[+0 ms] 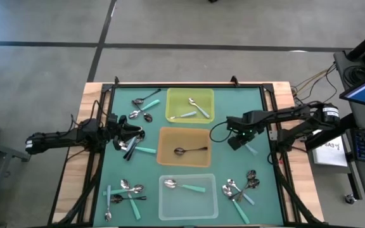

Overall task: Sort silverware by color (type)
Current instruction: Put the blue spoon into the yellow bin, then put the black spoon into the orange bin

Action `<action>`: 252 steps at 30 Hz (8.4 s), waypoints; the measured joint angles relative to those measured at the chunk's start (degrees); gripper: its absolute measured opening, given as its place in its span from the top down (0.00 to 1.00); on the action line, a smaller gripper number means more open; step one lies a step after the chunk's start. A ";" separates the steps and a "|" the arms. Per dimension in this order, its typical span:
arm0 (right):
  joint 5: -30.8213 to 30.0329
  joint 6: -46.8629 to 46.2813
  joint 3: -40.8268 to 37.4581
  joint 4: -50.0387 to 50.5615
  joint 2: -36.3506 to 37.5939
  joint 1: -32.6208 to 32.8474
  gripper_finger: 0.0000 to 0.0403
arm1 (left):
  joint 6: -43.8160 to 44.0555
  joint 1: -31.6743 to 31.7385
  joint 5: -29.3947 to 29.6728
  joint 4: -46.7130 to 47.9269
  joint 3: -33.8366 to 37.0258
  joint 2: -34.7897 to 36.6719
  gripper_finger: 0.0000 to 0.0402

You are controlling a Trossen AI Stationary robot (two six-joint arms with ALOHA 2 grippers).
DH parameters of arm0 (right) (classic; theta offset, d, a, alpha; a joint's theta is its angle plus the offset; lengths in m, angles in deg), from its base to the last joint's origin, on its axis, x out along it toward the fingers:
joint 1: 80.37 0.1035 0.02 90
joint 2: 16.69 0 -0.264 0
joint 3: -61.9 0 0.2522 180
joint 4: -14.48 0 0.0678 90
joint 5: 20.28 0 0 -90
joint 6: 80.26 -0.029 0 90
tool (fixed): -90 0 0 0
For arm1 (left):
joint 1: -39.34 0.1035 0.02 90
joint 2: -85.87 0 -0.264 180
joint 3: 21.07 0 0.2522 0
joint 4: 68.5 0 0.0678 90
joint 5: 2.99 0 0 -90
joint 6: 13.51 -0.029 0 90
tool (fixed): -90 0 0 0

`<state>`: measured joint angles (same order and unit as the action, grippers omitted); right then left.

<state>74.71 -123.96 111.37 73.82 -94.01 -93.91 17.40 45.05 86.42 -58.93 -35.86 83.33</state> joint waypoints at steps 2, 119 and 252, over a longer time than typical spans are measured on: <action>0.15 -0.34 0.26 0.08 0.16 0.00 0.96 | 0.01 0.01 0.01 -0.01 0.00 0.00 0.72; 2.43 -92.36 21.53 9.08 -19.65 54.73 0.77 | 0.00 0.01 0.01 0.00 0.00 0.00 0.72; 0.58 -91.32 36.73 6.40 -27.06 59.01 0.77 | -0.01 0.01 0.01 -0.04 0.00 0.00 0.72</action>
<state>75.29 -215.28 148.10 80.22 -121.07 -34.90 17.39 45.06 86.43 -58.97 -35.86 83.33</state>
